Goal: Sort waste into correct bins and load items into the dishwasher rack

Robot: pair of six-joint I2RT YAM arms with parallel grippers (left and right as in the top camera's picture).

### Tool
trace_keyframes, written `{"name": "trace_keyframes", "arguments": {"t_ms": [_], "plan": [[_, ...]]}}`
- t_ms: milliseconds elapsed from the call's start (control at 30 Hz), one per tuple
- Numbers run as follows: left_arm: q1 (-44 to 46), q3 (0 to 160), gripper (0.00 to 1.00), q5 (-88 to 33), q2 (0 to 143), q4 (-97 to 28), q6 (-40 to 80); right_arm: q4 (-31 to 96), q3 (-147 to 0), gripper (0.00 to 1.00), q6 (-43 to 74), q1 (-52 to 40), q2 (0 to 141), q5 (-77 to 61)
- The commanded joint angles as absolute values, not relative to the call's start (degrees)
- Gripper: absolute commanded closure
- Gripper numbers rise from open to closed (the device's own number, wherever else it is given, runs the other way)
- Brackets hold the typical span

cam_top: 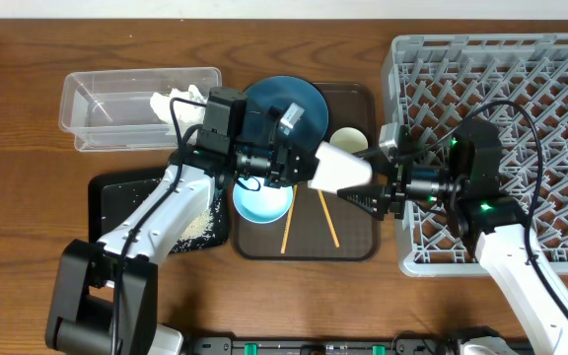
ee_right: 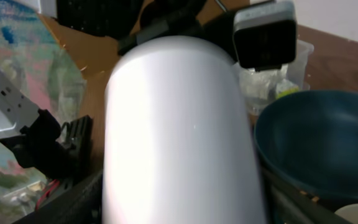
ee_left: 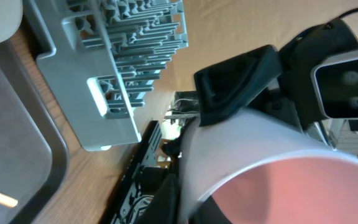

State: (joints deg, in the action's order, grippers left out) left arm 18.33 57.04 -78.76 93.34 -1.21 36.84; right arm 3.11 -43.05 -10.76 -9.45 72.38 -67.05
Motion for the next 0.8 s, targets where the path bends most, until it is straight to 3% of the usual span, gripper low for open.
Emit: {"name": "trace_keyframes", "arguments": {"t_ms": [0, 67, 233, 300, 433, 567, 633, 767], "plan": [[18.3, 57.9, 0.94, -79.7, 93.7, -1.0, 35.6, 3.5, -43.9, 0.27, -10.7, -10.2, 72.7, -67.1], [18.3, 57.9, 0.94, -79.7, 93.7, -1.0, 35.7, 3.5, -43.9, 0.15, -10.7, -10.2, 72.7, -67.0], [18.3, 57.9, 0.94, -79.7, 93.7, -1.0, 35.7, 3.4, -43.9, 0.15, -10.7, -10.2, 72.7, -65.8], [18.3, 57.9, 0.94, -79.7, 93.7, -1.0, 35.7, 3.0, -43.9, 0.18, -10.8, -10.2, 72.7, -65.8], [18.3, 57.9, 0.94, -79.7, 93.7, -1.0, 35.7, 2.3, -43.9, 0.34, -10.8, -10.2, 72.7, -65.8], [18.3, 57.9, 0.94, -79.7, 93.7, -1.0, 35.7, 2.3, -43.9, 0.36, -10.8, -10.2, 72.7, -65.8], [18.3, 57.9, 0.94, -79.7, 93.7, -1.0, 35.7, 2.3, -43.9, 0.42, -10.8, -10.2, 72.7, -65.8], [18.3, 57.9, 0.77, -79.5, 93.7, -1.0, 35.7, 2.4, -43.9, 0.48, -10.8, -10.2, 72.7, -65.8]]}}
